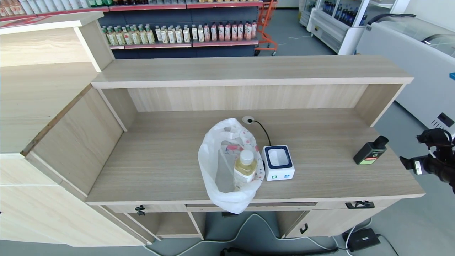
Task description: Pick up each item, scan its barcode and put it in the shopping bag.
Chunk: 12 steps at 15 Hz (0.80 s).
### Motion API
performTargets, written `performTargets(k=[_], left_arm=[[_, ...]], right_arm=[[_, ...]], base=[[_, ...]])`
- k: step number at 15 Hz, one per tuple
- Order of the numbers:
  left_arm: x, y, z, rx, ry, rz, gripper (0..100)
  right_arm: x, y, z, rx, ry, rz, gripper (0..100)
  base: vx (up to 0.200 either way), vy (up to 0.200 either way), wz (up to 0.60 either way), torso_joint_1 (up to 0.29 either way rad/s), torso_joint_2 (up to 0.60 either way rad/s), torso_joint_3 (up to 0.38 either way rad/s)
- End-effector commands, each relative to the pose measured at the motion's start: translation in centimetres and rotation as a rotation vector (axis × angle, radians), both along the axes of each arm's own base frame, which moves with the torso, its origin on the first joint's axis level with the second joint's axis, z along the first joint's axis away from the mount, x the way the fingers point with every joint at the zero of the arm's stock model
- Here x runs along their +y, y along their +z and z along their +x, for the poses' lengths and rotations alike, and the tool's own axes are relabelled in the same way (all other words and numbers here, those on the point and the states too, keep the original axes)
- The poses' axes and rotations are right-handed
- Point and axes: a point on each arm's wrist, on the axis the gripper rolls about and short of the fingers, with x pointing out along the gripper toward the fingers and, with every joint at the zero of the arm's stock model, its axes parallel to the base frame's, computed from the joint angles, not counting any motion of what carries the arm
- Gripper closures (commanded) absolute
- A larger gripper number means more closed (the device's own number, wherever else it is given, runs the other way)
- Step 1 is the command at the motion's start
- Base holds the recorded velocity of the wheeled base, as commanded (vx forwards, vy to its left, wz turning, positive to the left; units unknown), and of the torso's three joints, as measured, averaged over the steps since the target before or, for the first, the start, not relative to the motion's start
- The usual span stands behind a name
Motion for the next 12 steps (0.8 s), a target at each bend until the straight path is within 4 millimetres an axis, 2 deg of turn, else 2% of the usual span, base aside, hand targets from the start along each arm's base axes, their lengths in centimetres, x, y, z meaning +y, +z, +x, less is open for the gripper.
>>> performTargets(k=[1,8,12], left_arm=[[0.0,0.0,0.0,-0.002,0.000,0.000,0],[0.0,0.0,0.0,-0.002,0.000,0.000,0],[0.0,0.0,0.0,-0.002,0.000,0.000,0]], right_arm=[[0.9,-0.4,1.2,-0.006,0.033,0.012,0],[3.2,-1.8,2.8,0.014,0.099,0.022,0],[3.8,-2.0,3.8,-0.010,0.124,0.008,0]], base=[[0.000,0.000,0.00,0.000,0.00,0.000],[0.000,0.000,0.00,0.000,0.00,0.000],[0.000,0.000,0.00,0.000,0.00,0.000]])
